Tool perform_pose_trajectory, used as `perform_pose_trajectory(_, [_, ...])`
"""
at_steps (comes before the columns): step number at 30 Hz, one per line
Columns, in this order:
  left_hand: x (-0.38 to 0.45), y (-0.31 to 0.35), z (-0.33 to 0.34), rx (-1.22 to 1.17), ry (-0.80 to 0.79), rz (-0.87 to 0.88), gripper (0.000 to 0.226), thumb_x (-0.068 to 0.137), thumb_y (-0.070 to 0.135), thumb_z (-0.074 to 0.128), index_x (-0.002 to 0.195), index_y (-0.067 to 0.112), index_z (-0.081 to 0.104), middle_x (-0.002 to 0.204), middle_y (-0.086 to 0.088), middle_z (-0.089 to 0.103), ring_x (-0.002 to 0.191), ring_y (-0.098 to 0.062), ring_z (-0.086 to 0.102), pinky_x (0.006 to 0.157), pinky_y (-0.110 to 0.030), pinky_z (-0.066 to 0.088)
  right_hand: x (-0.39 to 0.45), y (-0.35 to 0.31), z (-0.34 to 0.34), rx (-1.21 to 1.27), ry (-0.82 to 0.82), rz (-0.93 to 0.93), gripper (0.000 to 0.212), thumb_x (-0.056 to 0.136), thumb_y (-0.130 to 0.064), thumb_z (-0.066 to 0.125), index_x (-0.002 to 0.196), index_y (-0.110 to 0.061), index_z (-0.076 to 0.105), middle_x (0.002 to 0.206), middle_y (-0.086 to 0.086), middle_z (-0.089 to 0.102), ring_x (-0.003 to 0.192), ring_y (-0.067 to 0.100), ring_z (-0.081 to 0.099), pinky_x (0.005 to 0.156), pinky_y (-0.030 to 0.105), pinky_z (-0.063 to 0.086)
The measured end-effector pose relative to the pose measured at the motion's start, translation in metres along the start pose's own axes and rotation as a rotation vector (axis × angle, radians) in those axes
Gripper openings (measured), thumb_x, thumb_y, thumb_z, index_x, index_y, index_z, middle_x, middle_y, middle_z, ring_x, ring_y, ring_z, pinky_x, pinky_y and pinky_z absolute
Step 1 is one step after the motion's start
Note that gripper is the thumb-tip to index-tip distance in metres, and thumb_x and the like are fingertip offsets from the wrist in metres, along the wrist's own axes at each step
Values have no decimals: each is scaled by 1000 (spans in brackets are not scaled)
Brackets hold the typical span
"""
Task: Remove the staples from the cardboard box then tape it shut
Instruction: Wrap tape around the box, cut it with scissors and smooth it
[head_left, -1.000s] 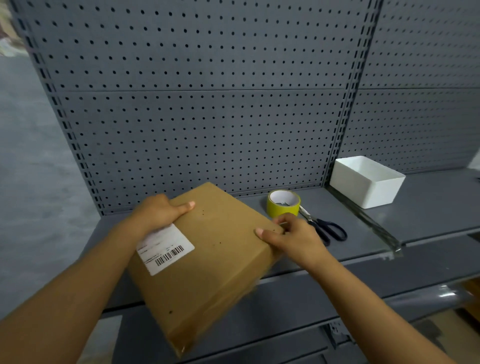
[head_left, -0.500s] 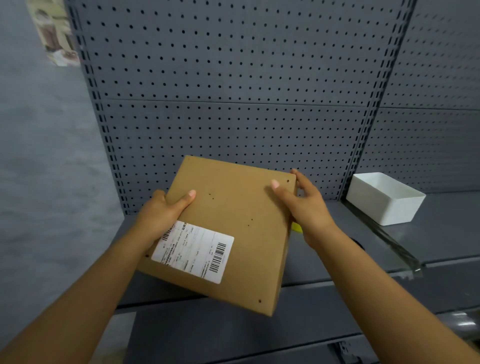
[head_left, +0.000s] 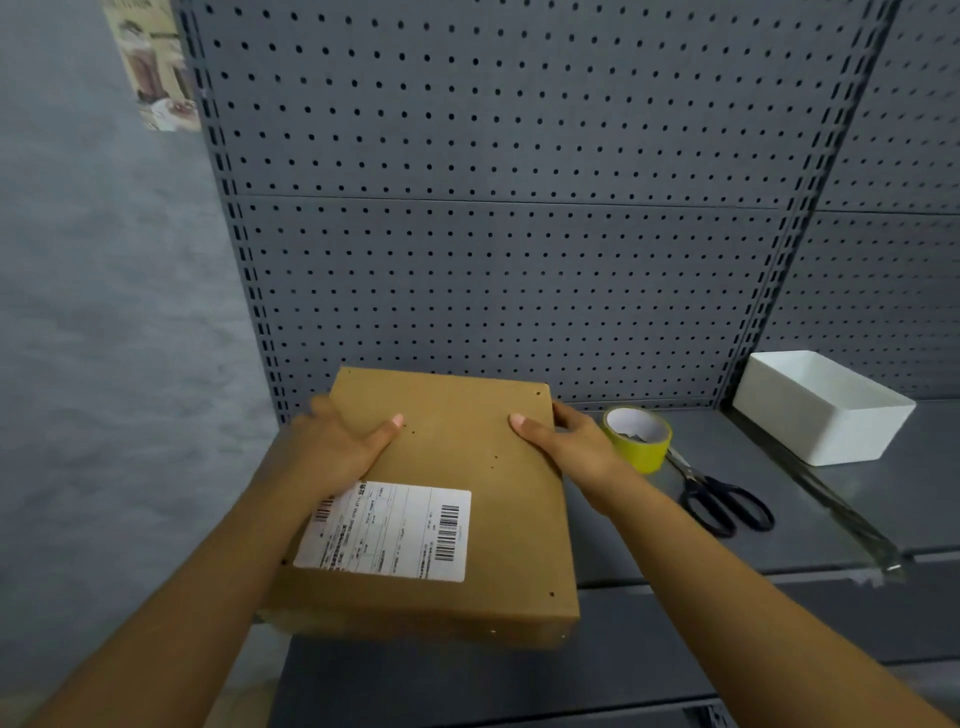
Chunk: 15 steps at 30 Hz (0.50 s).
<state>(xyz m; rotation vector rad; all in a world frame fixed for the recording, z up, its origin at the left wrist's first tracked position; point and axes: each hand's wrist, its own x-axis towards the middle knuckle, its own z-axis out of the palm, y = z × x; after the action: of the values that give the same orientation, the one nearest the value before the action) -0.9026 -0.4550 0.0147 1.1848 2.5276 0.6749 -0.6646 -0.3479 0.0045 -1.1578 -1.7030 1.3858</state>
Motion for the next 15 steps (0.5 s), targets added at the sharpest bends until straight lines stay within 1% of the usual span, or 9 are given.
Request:
perform_pose_trajectory(1, [-3,2,6,61,19,40,113,69,88,37,151,18,5,152,-16,27,136,-37,32,108,-52,34,4,3,1,-26,-18,18,53,86,-45,65,131,-21,52,124,1,62,106,19,63,93,36,52])
perform_pose_trajectory(2, [-6,5,12,126,27,101,103,77,81,38,152,22,-1,158,-12,12,144,-36,16,114,-52,24,8,5,1,-44,-38,39,51,89,-45,61,133,-20,51,125,3,62,108,21,63,96,40,51])
perform_pose_trajectory(3, [-10,10,16,188,37,186,95,82,75,37,153,24,-1,161,-7,0,147,-32,1,116,-52,12,12,7,1,-47,-52,56,49,92,-44,57,133,-18,50,126,4,61,108,23,63,97,41,51])
perform_pose_trajectory(4, [-10,14,21,240,47,291,87,85,73,35,153,27,4,161,-3,-7,147,-27,-9,117,-50,3,16,9,0,-39,-61,68,46,94,-42,55,132,-18,50,125,6,62,107,24,63,96,41,51])
perform_pose_trajectory(5, [-11,20,24,278,42,400,81,86,72,33,152,32,9,161,1,-9,147,-22,-14,117,-48,-4,20,11,0,-38,-71,75,44,95,-41,54,131,-18,51,125,6,62,107,24,63,95,40,51])
perform_pose_trajectory(7, [-13,32,30,288,-50,540,72,87,71,32,150,39,16,160,9,-8,146,-14,-14,117,-45,-6,26,13,-2,-79,-89,80,44,94,-43,54,130,-18,52,122,6,63,106,24,64,95,40,51])
perform_pose_trajectory(9, [-16,45,37,260,-147,579,67,88,69,35,148,42,21,159,15,0,146,-10,-8,117,-44,-2,33,16,-3,-137,-104,84,45,93,-46,55,127,-18,55,120,5,64,105,23,64,97,42,50])
perform_pose_trajectory(12, [-15,59,47,306,-130,589,65,88,70,31,146,43,21,158,15,12,146,-10,6,119,-45,7,41,17,-7,-136,-107,80,48,91,-47,58,128,-16,56,121,4,65,106,21,64,97,42,50])
perform_pose_trajectory(15, [-14,63,48,345,-97,582,63,89,69,31,145,43,23,155,15,20,141,-10,18,117,-42,15,48,18,-14,-153,-120,67,50,88,-46,62,128,-16,58,122,1,65,106,19,64,97,38,51])
